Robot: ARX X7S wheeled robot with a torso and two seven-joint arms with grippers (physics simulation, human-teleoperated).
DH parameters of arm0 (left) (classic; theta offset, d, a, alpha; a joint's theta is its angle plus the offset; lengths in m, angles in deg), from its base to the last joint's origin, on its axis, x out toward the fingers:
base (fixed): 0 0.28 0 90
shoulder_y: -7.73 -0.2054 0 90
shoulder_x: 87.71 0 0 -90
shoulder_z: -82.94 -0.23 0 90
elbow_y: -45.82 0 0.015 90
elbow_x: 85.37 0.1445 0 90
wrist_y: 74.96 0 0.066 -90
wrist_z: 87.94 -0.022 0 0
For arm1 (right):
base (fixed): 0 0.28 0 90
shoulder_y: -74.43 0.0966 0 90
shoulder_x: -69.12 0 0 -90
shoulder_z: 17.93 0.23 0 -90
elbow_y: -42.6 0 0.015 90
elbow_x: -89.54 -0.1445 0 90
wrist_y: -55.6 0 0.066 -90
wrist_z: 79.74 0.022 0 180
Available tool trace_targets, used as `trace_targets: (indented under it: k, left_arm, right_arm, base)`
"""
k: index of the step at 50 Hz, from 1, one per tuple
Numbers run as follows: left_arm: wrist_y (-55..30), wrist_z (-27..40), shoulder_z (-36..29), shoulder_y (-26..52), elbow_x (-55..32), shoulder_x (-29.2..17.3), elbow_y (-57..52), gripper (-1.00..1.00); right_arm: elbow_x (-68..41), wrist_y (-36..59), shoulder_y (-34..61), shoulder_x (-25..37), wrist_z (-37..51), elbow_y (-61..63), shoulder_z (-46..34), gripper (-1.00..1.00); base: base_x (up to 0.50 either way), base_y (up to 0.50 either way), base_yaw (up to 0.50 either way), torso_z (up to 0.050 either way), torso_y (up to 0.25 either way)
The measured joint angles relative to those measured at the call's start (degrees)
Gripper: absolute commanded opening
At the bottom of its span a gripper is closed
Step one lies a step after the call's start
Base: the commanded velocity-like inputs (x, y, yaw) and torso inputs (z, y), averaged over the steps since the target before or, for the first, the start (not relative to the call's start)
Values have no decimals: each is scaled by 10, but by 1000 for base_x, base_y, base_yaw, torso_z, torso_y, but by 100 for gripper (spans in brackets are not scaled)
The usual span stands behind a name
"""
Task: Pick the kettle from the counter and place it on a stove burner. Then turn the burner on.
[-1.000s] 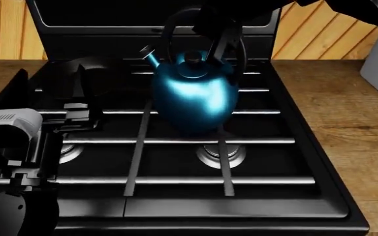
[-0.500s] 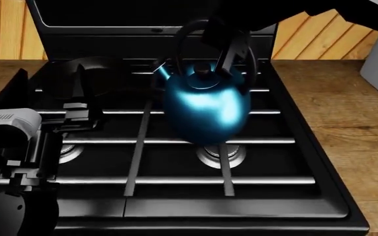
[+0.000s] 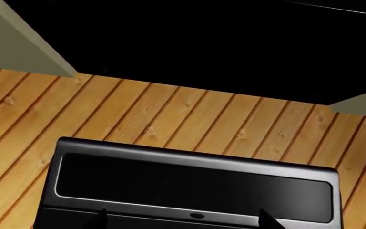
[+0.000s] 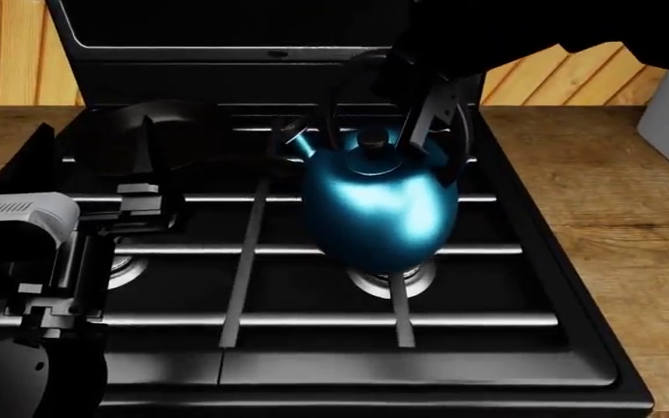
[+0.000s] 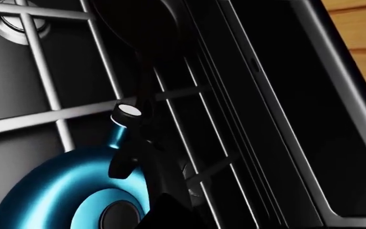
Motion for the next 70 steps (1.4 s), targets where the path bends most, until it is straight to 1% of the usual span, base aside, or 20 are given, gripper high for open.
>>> trace_targets:
  k: [38,70]
  left_arm:
    - [4,5,-11,-1,-2,-6,0,100]
    - [10,9,-18,-2,-3,-11,3,100]
  right_arm:
    - [-25,12,-53,49,59,46,29,-100]
    - [-41,11,-105,68,121,70,59,-100]
  base:
    - [0,0,0,0,1]
    - [0,0,0,0,0]
